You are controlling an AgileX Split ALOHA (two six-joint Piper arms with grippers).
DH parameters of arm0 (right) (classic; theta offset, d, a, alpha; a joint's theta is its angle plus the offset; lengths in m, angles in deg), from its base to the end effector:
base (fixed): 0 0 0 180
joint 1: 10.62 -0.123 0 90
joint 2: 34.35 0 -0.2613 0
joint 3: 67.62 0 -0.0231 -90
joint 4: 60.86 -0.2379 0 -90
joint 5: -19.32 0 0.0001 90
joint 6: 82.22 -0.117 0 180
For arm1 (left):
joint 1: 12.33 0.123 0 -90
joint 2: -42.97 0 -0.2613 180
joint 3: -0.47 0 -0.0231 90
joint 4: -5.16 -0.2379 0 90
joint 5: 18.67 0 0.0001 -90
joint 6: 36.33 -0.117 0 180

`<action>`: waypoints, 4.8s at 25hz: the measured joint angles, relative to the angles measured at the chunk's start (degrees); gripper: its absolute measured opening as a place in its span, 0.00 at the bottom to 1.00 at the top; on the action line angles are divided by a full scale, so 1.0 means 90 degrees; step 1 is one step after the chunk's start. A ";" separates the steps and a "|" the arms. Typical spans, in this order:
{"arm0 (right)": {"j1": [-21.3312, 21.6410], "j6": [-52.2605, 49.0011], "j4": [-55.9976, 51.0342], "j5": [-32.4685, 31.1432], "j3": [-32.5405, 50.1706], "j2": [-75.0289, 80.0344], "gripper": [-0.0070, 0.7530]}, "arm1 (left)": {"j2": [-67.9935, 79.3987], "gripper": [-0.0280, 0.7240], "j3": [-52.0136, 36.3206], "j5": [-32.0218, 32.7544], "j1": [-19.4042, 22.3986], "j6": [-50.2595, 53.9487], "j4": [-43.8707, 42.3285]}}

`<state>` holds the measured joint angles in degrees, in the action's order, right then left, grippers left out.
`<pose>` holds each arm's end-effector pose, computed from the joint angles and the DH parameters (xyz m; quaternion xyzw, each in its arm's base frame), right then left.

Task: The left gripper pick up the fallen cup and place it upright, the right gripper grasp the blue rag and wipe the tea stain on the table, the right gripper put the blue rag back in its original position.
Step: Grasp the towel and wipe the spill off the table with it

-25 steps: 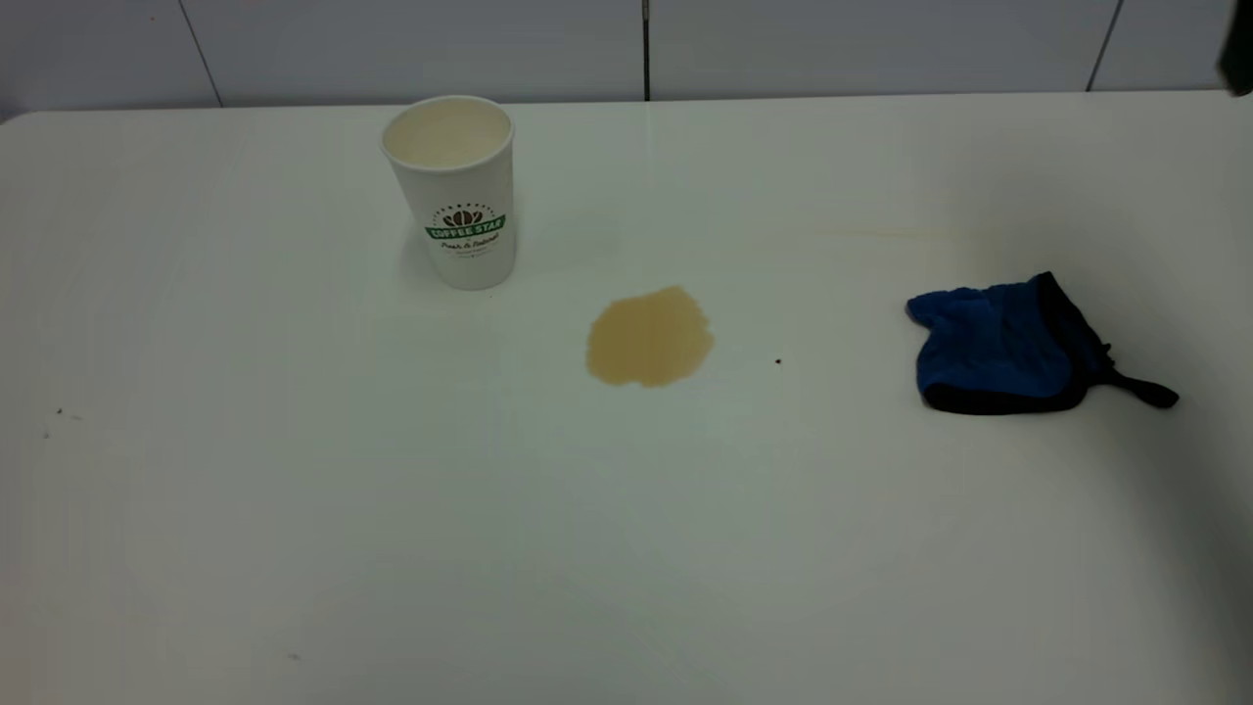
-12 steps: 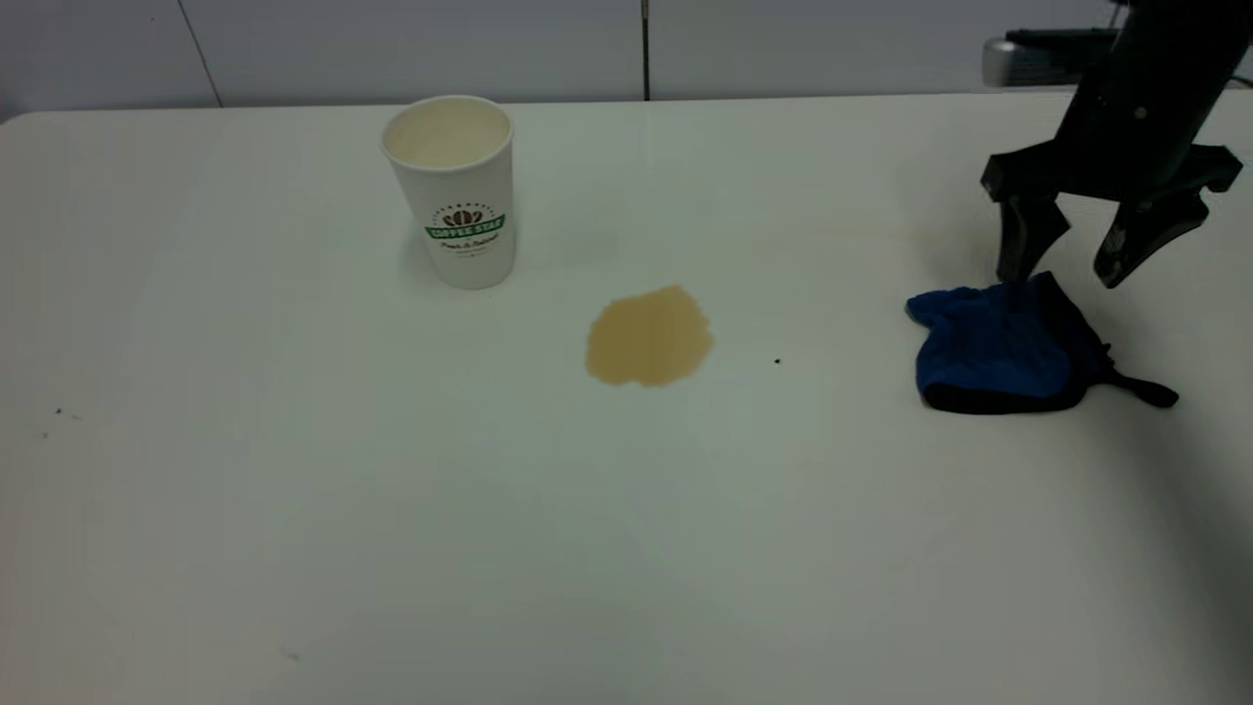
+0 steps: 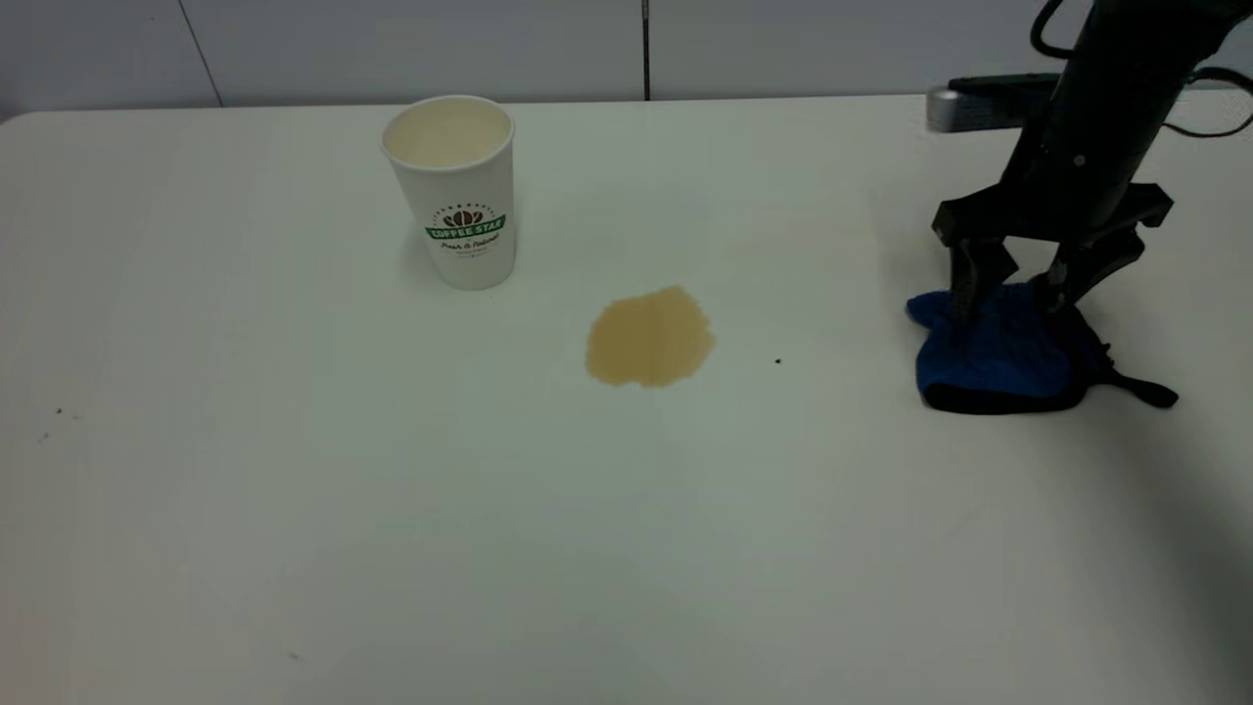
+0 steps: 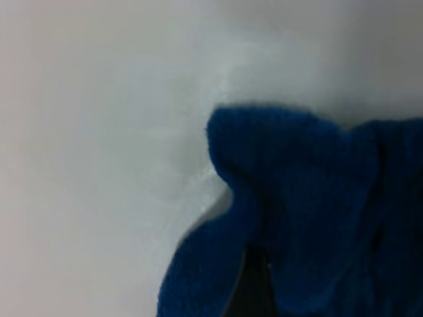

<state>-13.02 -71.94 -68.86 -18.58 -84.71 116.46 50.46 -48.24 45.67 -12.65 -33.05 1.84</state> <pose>0.4327 0.0282 -0.0125 -0.0584 0.9945 0.0416 0.0759 0.0264 0.0060 0.2492 -0.0245 0.8677 0.0133 0.4964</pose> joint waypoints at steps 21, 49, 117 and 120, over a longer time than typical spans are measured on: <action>-0.0343 0.0883 -0.0879 0.0125 -0.0073 0.0363 0.14 | 0.0000 0.50 0.0000 0.0000 0.0000 0.0000 0.0000; -0.2787 -0.0189 -0.0990 0.0185 -0.3701 0.2102 0.15 | 0.0000 0.50 0.0000 0.0000 0.0000 0.0000 0.0000; 0.0013 -0.1577 0.1366 -0.3101 -0.4260 0.2104 0.92 | 0.0000 0.50 0.0000 0.0002 0.0000 0.0000 0.0000; 0.0013 -0.1495 0.1463 -0.3400 -0.4202 0.1909 0.96 | 0.0000 0.50 0.0000 0.0002 0.0000 0.0000 0.0000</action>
<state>-12.90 -85.40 -55.70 -49.18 -122.53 133.65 50.46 -48.24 45.69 -12.65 -33.05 1.84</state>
